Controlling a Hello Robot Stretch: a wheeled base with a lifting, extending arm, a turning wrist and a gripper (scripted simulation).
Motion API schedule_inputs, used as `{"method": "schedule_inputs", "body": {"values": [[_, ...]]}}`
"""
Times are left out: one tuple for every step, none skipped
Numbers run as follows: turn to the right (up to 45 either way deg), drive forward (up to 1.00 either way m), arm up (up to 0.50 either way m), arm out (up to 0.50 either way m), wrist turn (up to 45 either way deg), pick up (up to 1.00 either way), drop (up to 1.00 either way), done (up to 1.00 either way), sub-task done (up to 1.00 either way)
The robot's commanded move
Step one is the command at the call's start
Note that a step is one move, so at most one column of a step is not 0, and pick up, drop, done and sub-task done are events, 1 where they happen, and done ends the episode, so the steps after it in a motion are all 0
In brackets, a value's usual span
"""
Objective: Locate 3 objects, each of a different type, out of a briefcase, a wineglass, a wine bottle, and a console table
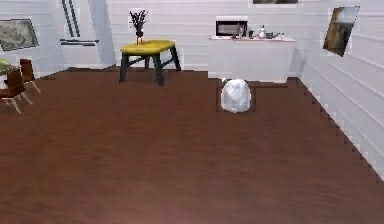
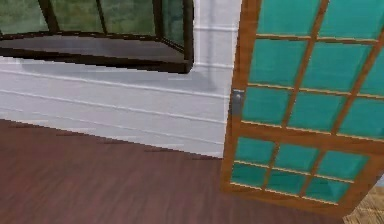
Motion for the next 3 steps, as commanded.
{"method": "schedule_inputs", "body": {"values": [[0.0, 0.15, 0.00, 0.00, 0.0, 0.00, 0.00, 0.00, 0.00], [-27.0, 0.00, 0.00, 0.00, 0.0, 0.00, 0.00, 0.00, 0.00], [-3.0, 0.00, 0.00, 0.00, 0.0, 0.00, 0.00, 0.00, 0.00]]}}
